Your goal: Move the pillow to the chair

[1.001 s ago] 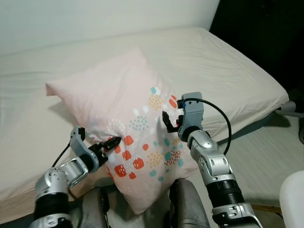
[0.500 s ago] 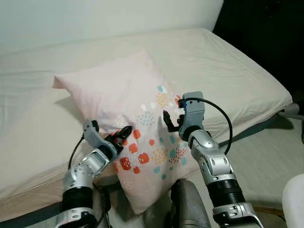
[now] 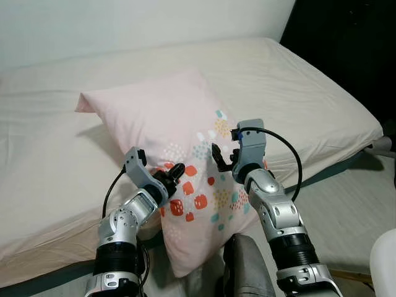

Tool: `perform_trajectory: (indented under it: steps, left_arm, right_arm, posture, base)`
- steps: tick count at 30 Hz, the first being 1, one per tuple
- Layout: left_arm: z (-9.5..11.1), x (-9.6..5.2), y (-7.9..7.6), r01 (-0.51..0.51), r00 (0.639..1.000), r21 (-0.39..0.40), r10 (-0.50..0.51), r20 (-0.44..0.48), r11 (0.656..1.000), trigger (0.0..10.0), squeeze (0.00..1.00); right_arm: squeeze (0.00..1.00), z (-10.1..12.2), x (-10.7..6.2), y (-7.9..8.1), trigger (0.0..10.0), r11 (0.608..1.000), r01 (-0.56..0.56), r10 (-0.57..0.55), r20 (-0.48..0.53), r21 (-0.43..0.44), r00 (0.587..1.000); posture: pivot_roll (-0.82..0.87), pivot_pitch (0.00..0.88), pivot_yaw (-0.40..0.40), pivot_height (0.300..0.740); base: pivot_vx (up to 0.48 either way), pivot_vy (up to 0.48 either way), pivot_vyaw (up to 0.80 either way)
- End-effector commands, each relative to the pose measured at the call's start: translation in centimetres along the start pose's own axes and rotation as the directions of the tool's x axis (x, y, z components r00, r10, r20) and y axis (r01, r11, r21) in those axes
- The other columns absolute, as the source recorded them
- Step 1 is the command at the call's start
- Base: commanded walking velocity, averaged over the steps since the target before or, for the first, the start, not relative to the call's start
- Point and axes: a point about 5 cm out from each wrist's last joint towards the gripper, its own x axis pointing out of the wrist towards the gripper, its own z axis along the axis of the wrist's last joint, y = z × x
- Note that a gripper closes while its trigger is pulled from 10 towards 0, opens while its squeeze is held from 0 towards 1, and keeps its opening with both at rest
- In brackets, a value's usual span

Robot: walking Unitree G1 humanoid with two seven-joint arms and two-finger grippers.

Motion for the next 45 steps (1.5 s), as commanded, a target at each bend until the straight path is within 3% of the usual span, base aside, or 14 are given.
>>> perform_trajectory:
  steps: [1, 8, 11, 16, 19, 21, 24, 25, 26, 29, 38, 45]
  left_arm:
    - [-0.3, 0.1, -1.1, 0.057, 0.998, 0.015, -0.056, -0.005, 0.998, 0.0, 0.00]
    - [1.6, -0.6, -1.4, 0.145, 0.989, 0.011, -0.146, 0.031, 0.989, 0.0, 0.00]
    - [3.3, -1.7, -2.7, 0.329, 0.944, -0.008, -0.329, 0.043, 0.944, 0.0, 0.00]
    - [6.2, -3.6, -2.3, 0.419, 0.904, 0.043, -0.421, 0.067, 0.907, 0.0, 0.00]
    - [7.4, -4.4, -1.2, 0.402, 0.912, 0.107, -0.408, 0.042, 0.909, 0.0, 0.00]
    - [7.4, -4.4, -1.2, 0.402, 0.912, 0.107, -0.408, 0.042, 0.909, 0.0, 0.00]
    - [8.3, -4.7, 0.1, 0.341, 0.936, 0.156, -0.351, 0.039, 0.927, 0.0, 0.00]
    - [8.9, -4.6, 1.0, 0.278, 0.955, 0.193, -0.292, 0.048, 0.941, 0.0, 0.00]
    - [8.9, -4.6, 1.0, 0.278, 0.955, 0.193, -0.292, 0.048, 0.941, 0.0, 0.00]
    - [11.2, -4.4, 2.9, 0.113, 0.984, 0.284, -0.147, 0.102, 0.952, 0.0, 0.00]
    - [14.2, -4.9, 2.9, 0.072, 0.976, 0.309, -0.130, 0.172, 0.948, 0.0, 0.00]
    - [14.0, -4.9, 3.0, 0.102, 0.979, 0.301, -0.150, 0.140, 0.948, 0.0, 0.00]
  right_arm:
    - [0.00, -0.1, 0.1, 0.0, 10.0, 1.000, 0.004, -0.004, 0.000, 0.007, 1.000]
    - [0.00, 0.4, 0.3, 0.1, 10.0, 1.000, -0.009, 0.008, 0.020, 0.014, 1.000]
    - [0.00, 1.1, 0.5, 0.1, 10.0, 0.998, -0.033, 0.032, 0.040, 0.046, 0.999]
    - [0.00, 2.2, 0.7, -1.1, 10.0, 0.997, -0.035, 0.031, 0.055, 0.066, 0.998]
    - [0.00, 2.7, 0.9, -2.2, 10.0, 1.000, -0.014, 0.013, 0.039, 0.028, 0.999]
    - [0.00, 2.7, 0.9, -2.2, 10.0, 1.000, -0.014, 0.013, 0.039, 0.028, 0.999]
    - [0.00, 2.9, 1.0, -3.3, 10.0, 1.000, 0.019, -0.019, 0.016, 0.006, 1.000]
    - [0.00, 2.7, 1.2, -4.3, 10.0, 0.998, 0.064, -0.064, -0.011, -0.008, 0.998]
    - [0.00, 2.7, 1.2, -4.3, 10.0, 0.998, 0.064, -0.064, -0.011, -0.008, 0.998]
    - [0.00, 2.7, 1.3, -7.1, 10.0, 0.977, 0.211, -0.212, -0.033, -0.045, 0.977]
    - [0.00, 3.2, 1.2, -7.7, 10.0, 0.970, 0.241, -0.242, -0.010, -0.039, 0.970]
    - [0.00, 1.8, 1.2, -7.1, 10.0, 0.972, 0.236, -0.236, -0.081, -0.002, 0.968]
  posture:
    - [0.01, 0.138, -0.046, 0.574]
    - [0.01, 0.134, -0.048, 0.574]
    - [0.02, 0.133, -0.049, 0.574]
    - [0.02, 0.135, -0.051, 0.574]
    - [0.02, 0.134, -0.052, 0.574]
    - [0.02, 0.134, -0.052, 0.574]
    - [0.02, 0.134, -0.053, 0.574]
    - [0.02, 0.133, -0.053, 0.574]
    - [0.02, 0.133, -0.053, 0.574]
    - [0.01, 0.133, -0.055, 0.574]
    - [0.02, 0.124, -0.053, 0.574]
    - [0.01, 0.122, -0.055, 0.574]
  base:
    - [0.000, 0.000, 0.00]
    - [0.000, 0.000, 0.00]
    - [0.000, 0.000, 0.00]
    - [0.000, 0.000, 0.00]
    - [0.000, 0.000, 0.00]
    - [0.000, 0.000, 0.00]
    - [0.000, 0.000, 0.00]
    - [0.000, 0.000, 0.00]
    - [0.000, 0.000, 0.00]
    - [0.000, 0.000, 0.00]
    - [0.000, 0.000, 0.00]
    - [0.000, 0.000, 0.00]
